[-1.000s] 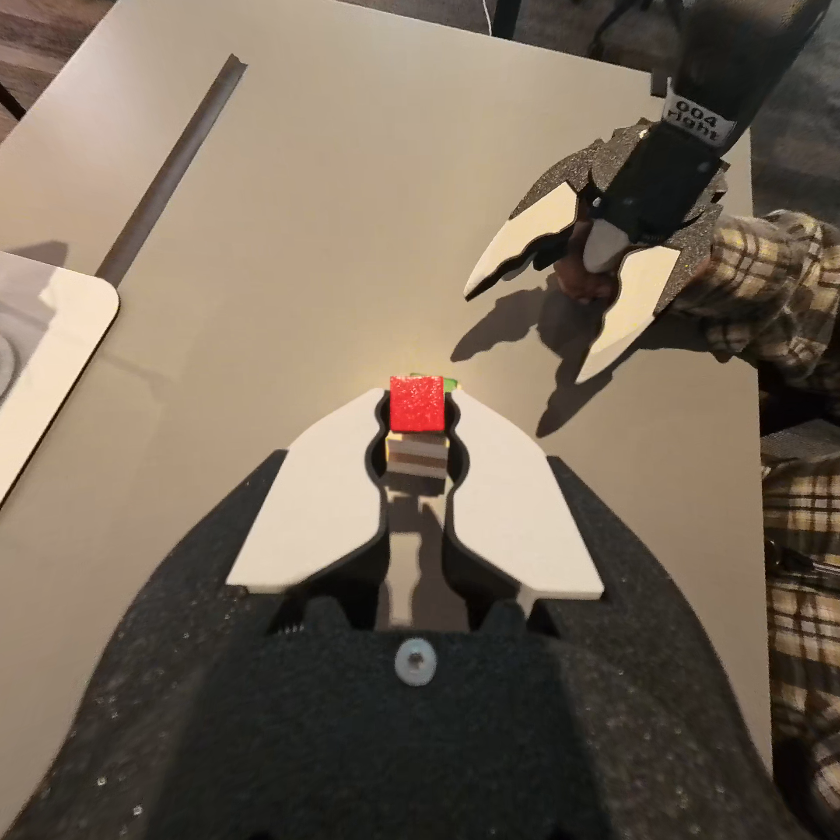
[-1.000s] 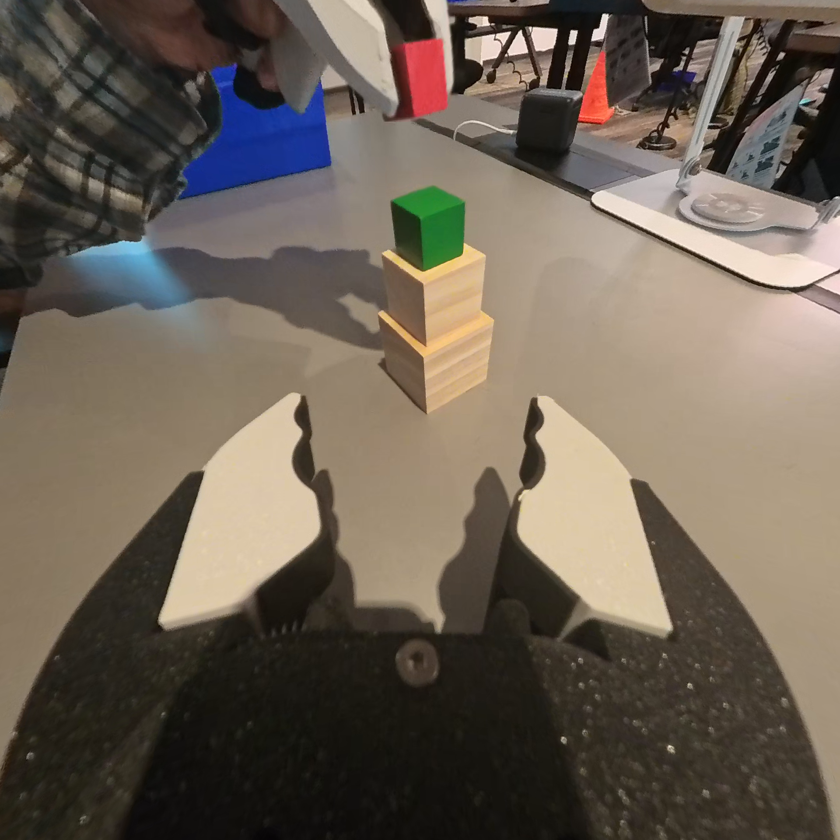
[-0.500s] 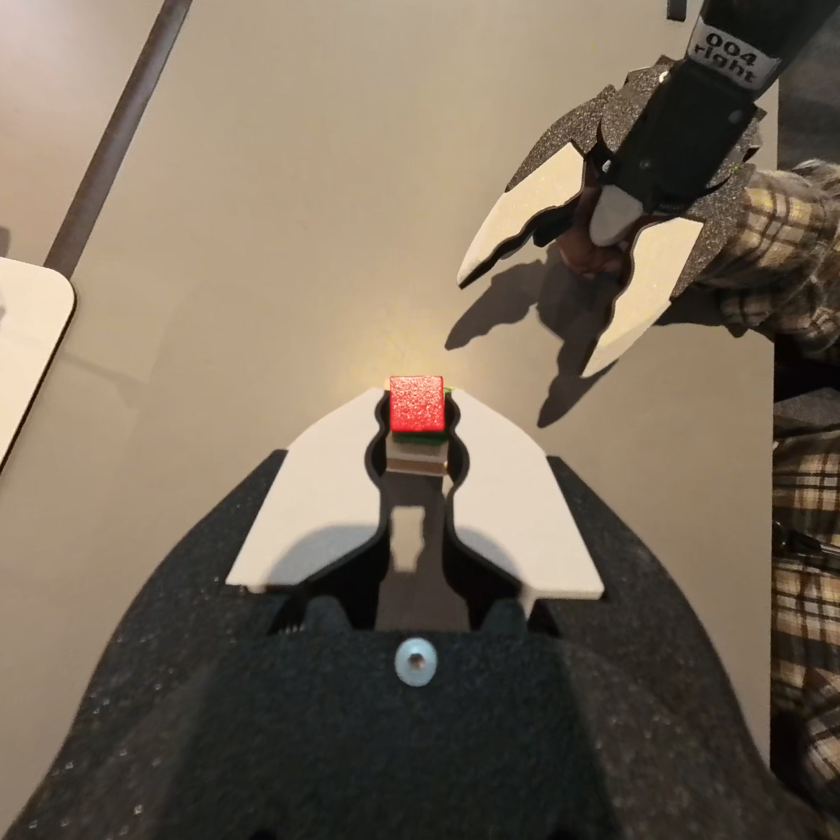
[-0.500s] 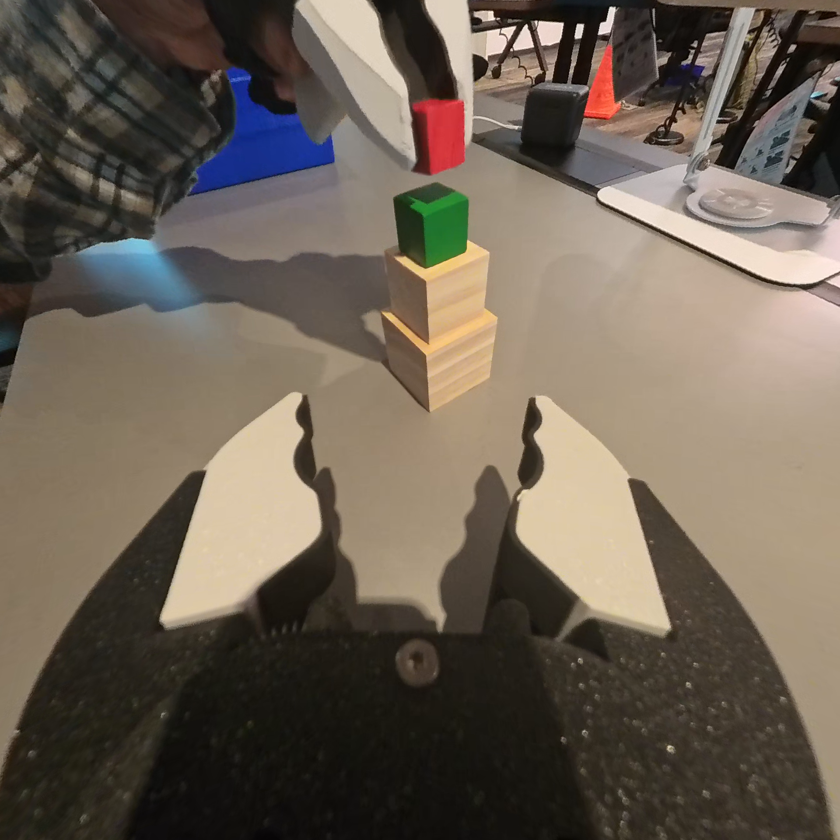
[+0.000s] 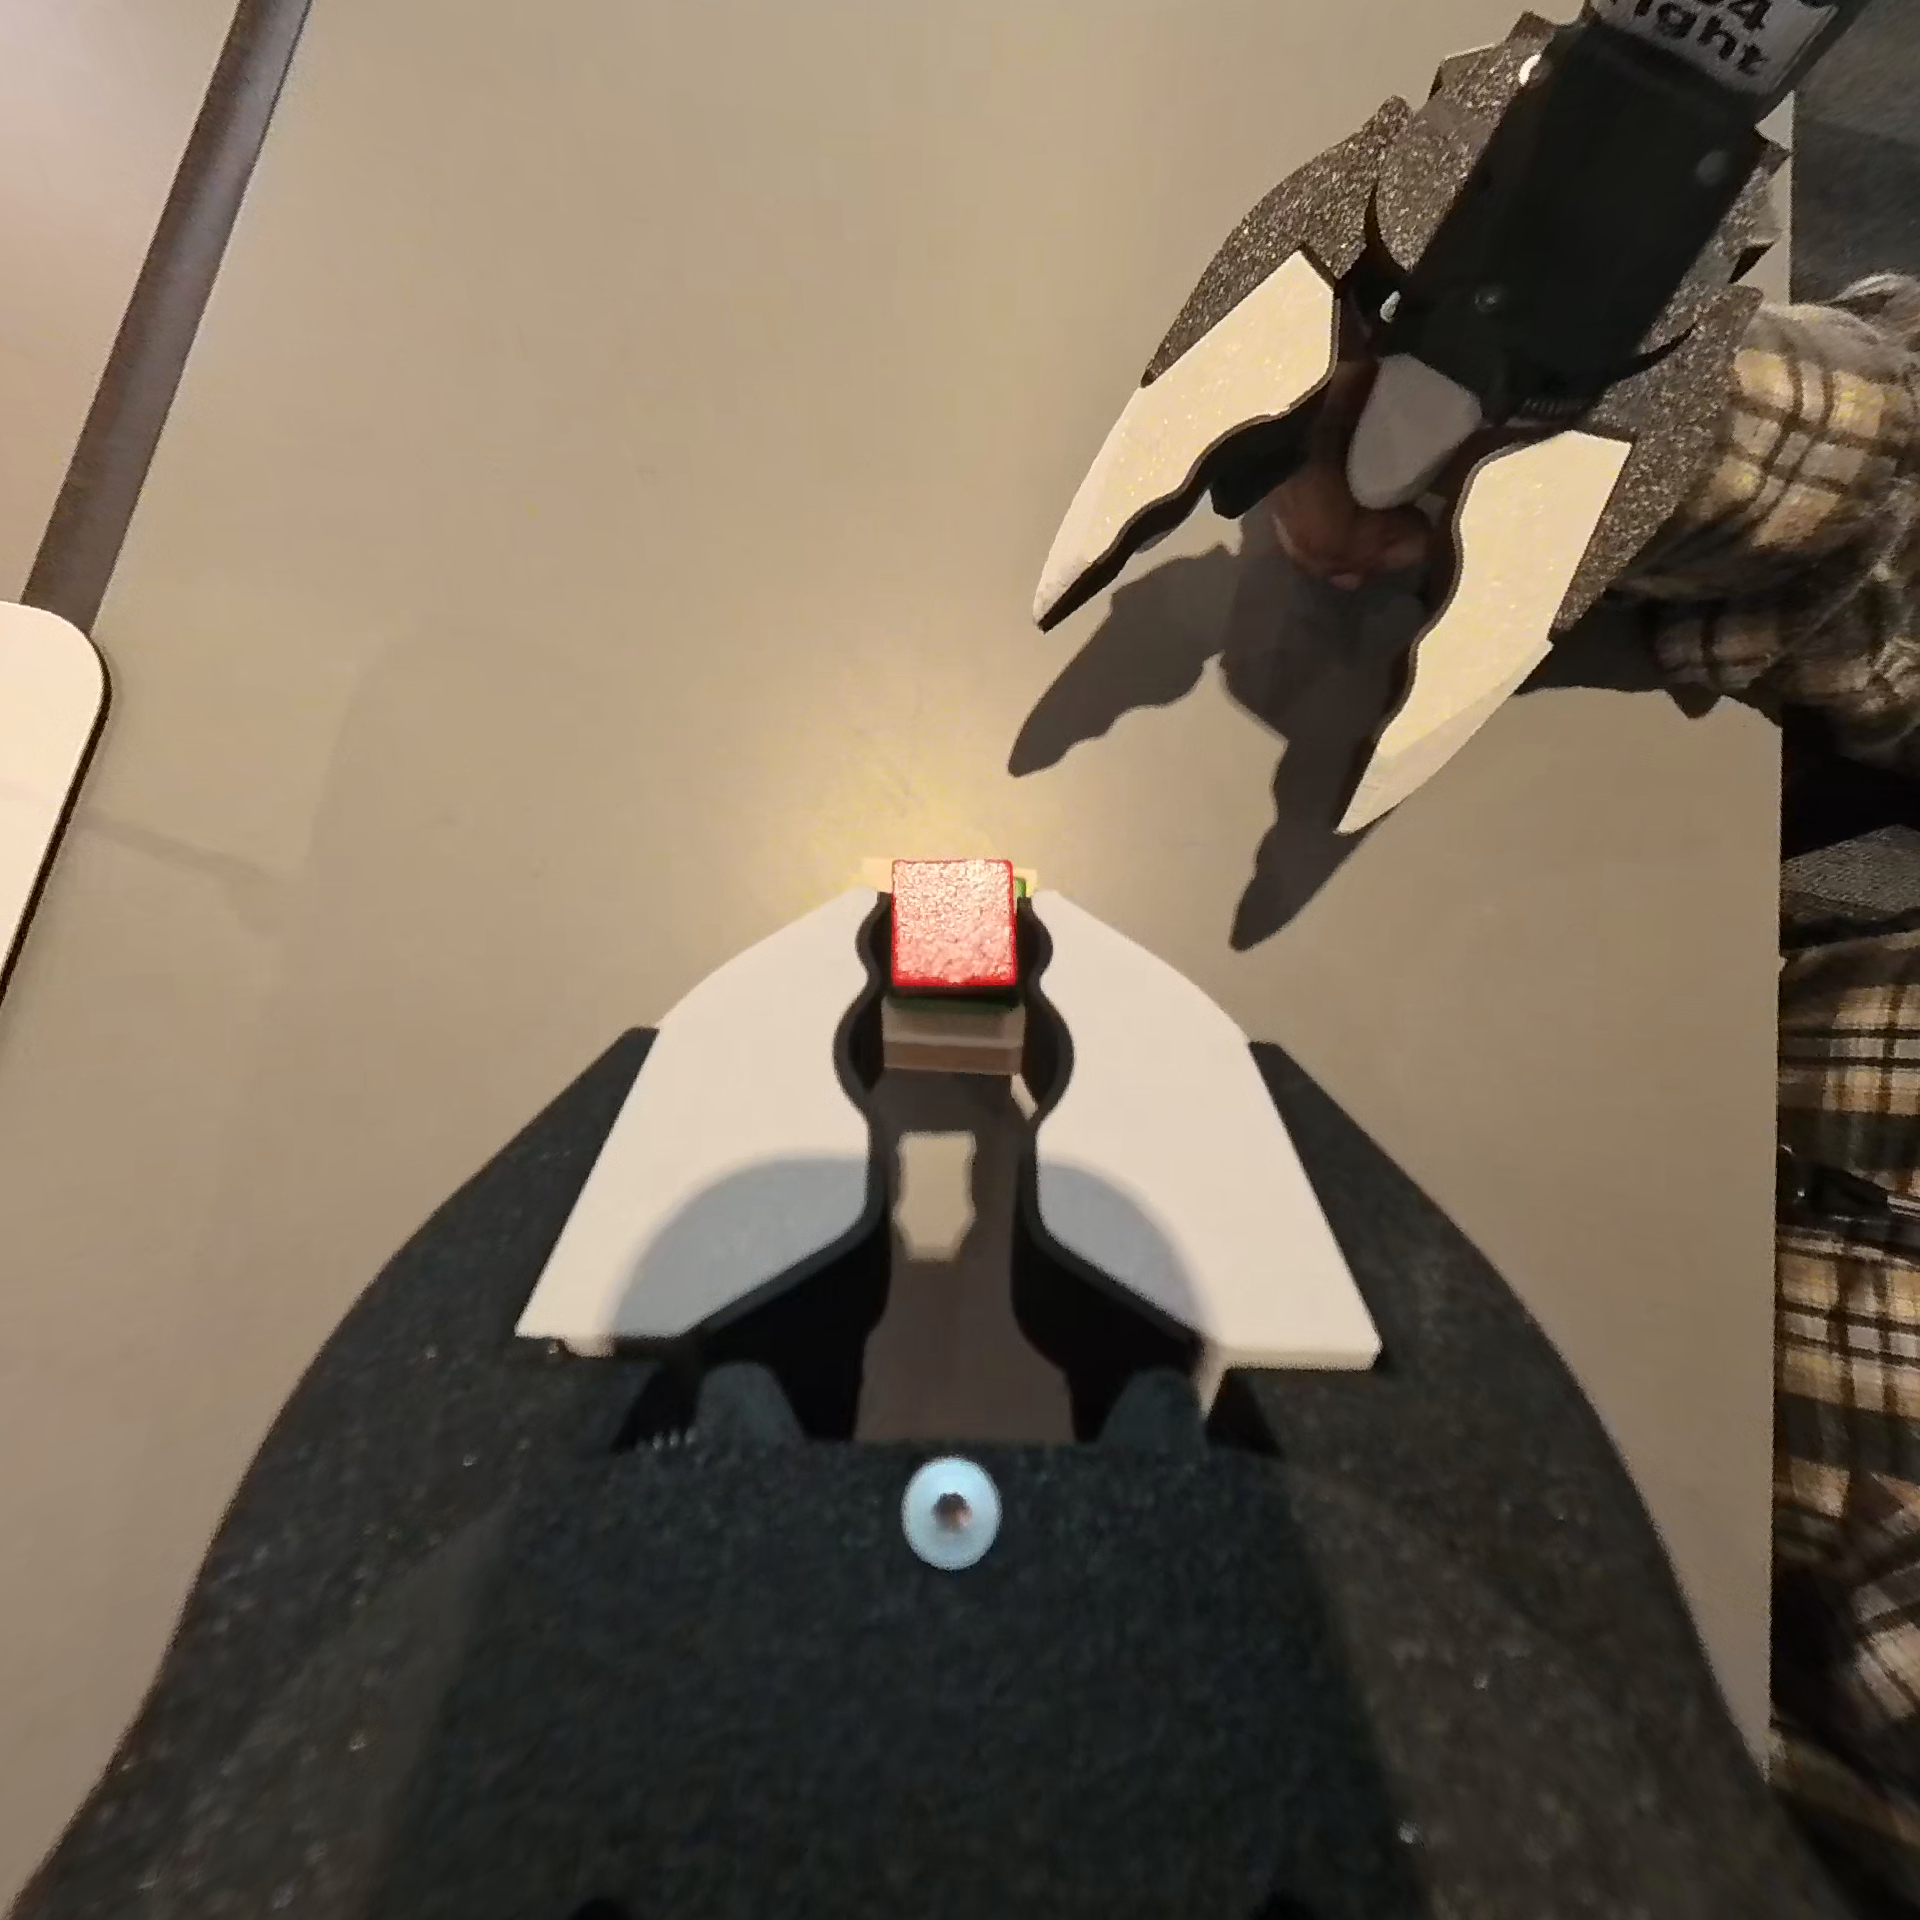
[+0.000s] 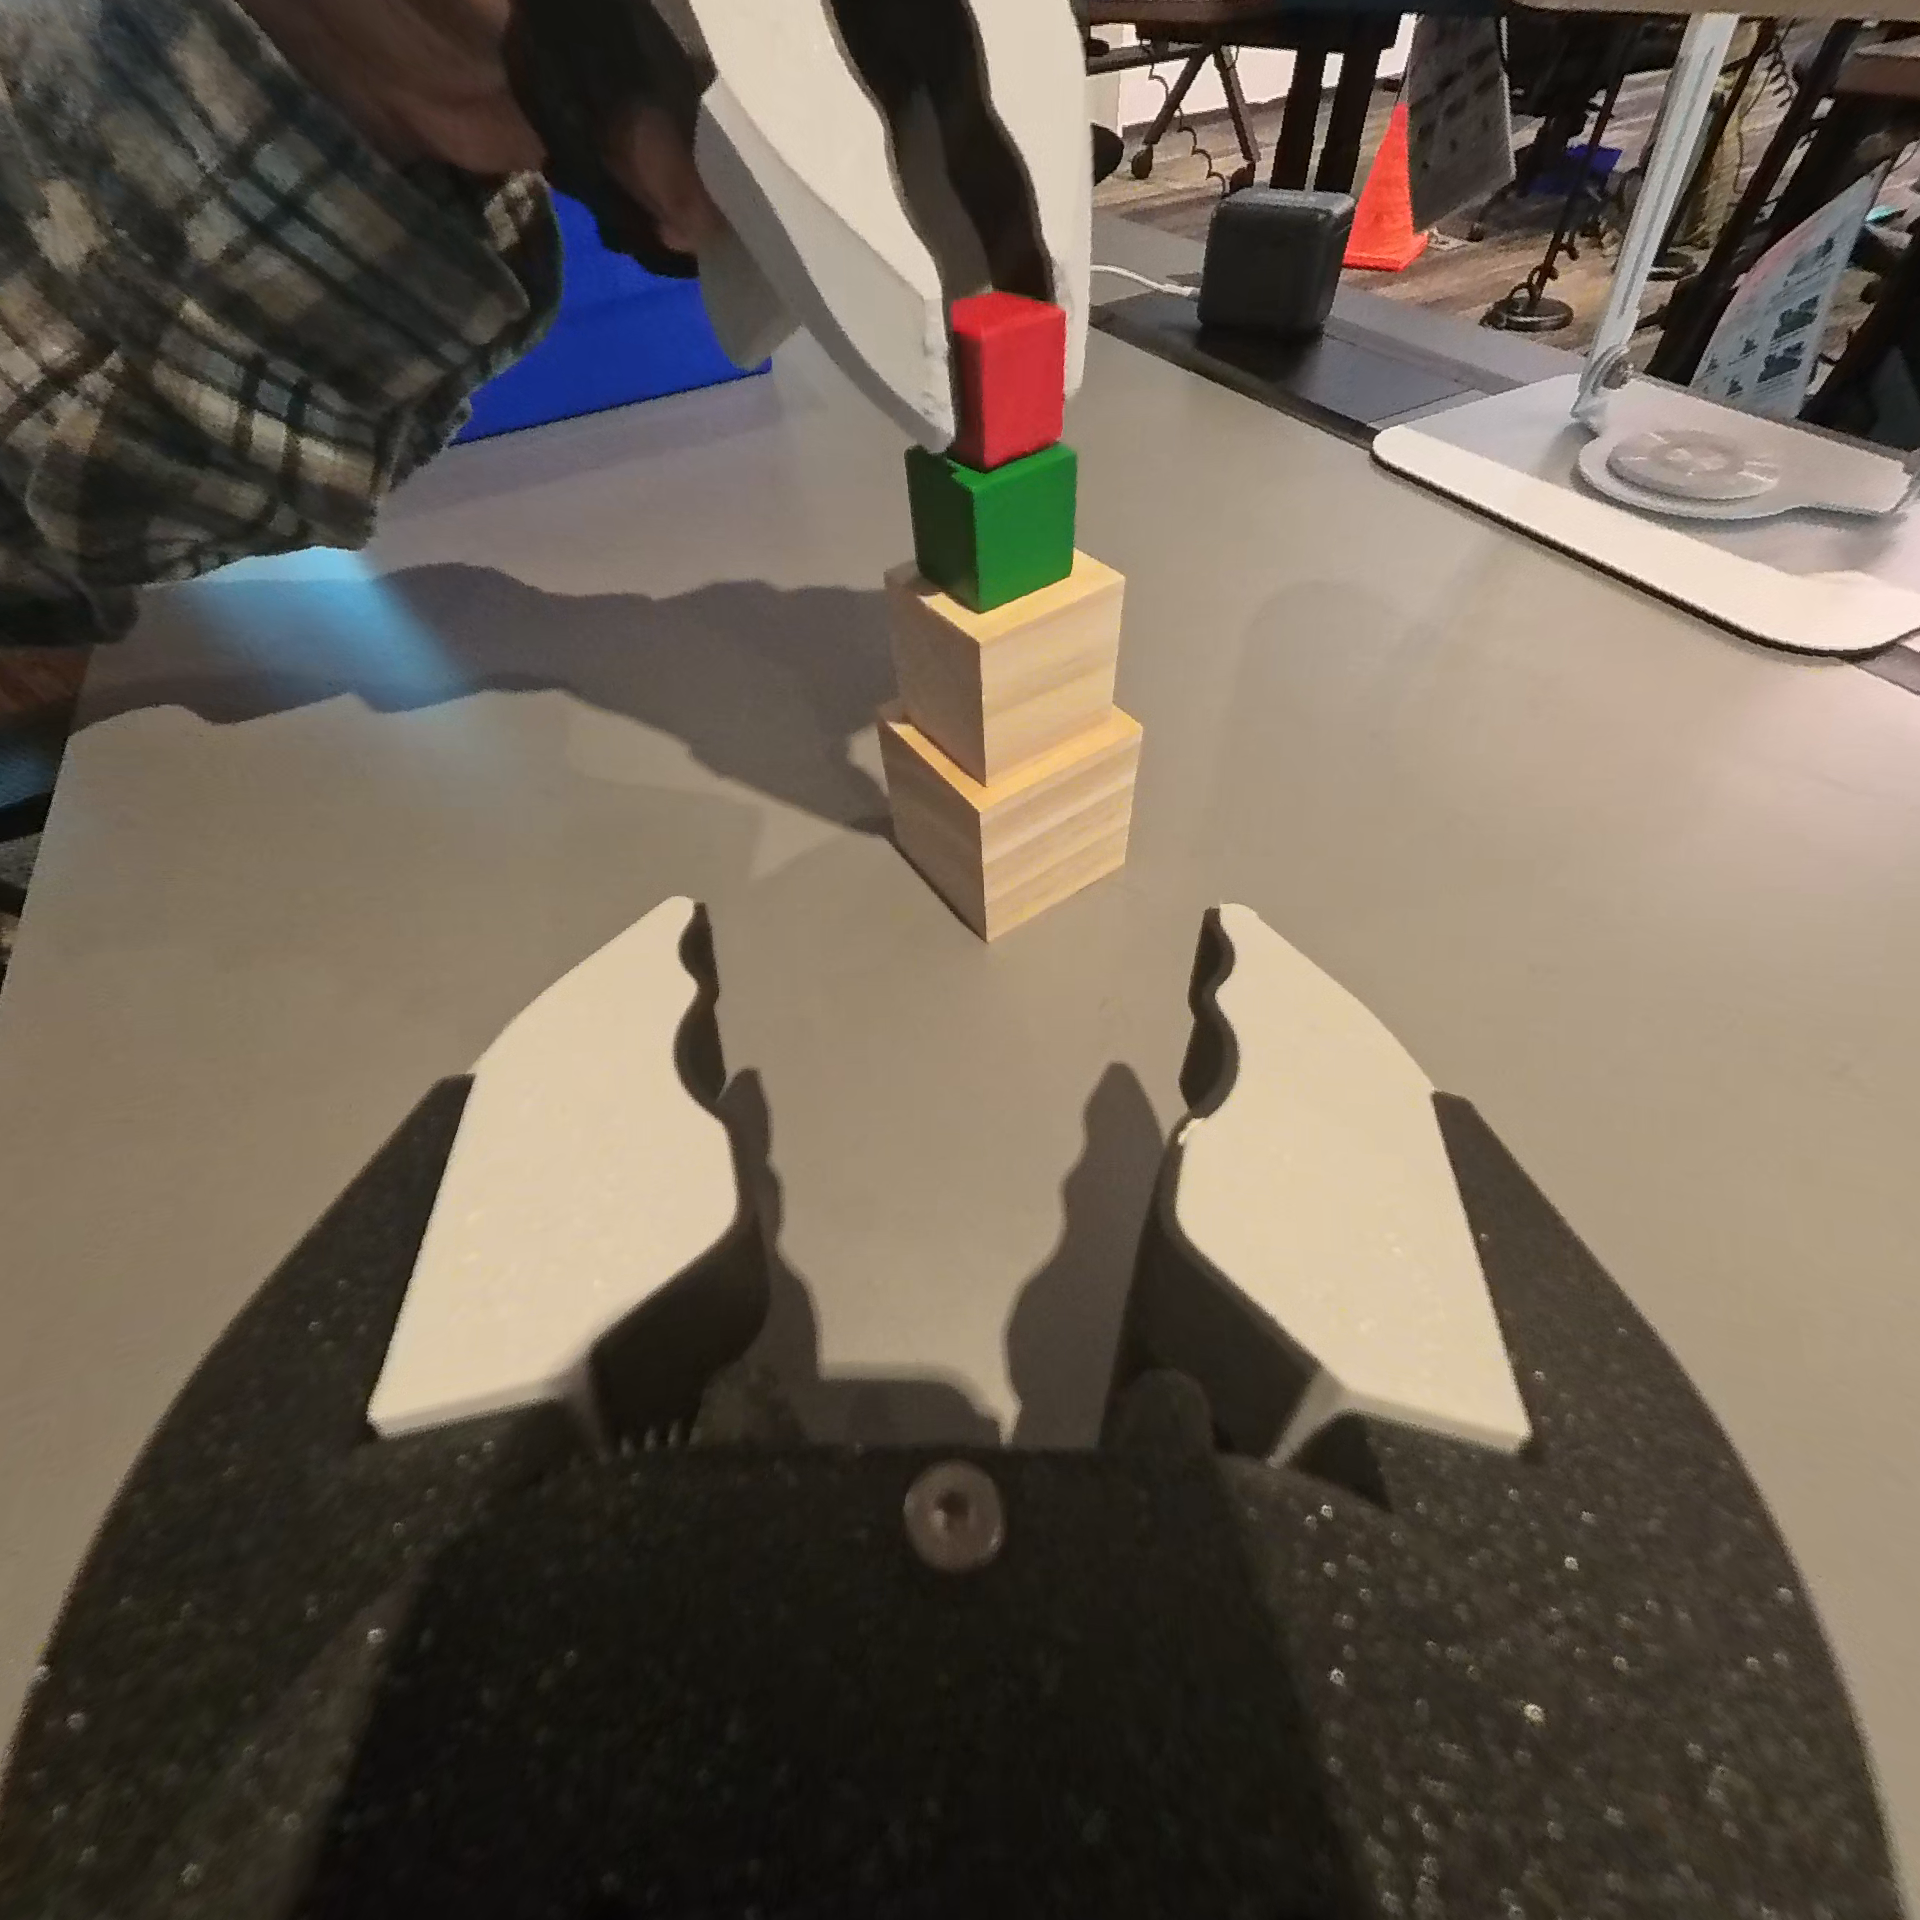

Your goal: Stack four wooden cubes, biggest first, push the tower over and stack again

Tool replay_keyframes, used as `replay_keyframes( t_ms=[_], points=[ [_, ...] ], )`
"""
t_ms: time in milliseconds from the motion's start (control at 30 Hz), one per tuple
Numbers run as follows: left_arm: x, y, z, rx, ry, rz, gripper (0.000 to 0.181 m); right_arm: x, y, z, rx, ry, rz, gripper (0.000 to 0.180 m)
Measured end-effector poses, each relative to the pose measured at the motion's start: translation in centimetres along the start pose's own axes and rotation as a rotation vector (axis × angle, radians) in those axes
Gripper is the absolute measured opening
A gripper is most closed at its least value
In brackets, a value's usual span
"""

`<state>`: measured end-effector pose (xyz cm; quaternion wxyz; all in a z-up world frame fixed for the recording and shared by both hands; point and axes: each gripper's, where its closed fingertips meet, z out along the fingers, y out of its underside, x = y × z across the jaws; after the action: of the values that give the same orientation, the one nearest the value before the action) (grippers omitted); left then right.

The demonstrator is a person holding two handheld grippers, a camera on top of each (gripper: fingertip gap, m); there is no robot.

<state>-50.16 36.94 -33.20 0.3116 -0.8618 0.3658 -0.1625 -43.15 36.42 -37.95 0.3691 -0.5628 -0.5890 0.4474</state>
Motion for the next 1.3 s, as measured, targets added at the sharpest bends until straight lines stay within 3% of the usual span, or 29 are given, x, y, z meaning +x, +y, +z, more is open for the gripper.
replay_keyframes(
  t_ms=[900, 1167, 1300],
  points=[
    [0.1, 0.2, 0.4, -0.011, 0.011, 0.04, 0.024, 0.0, 0.0, 0.0, 0.001, -0.002, 0.003, 0.087],
    [-0.1, 0.0, 0.2, 0.004, -0.004, 0.04, 0.036, -0.1, 0.0, 0.0, 0.001, -0.002, 0.002, 0.087],
    [-0.7, -1.0, -1.7, 0.065, -0.037, 0.047, 0.052, 0.0, 0.0, -0.1, 0.005, 0.005, 0.002, 0.088]
  ],
)
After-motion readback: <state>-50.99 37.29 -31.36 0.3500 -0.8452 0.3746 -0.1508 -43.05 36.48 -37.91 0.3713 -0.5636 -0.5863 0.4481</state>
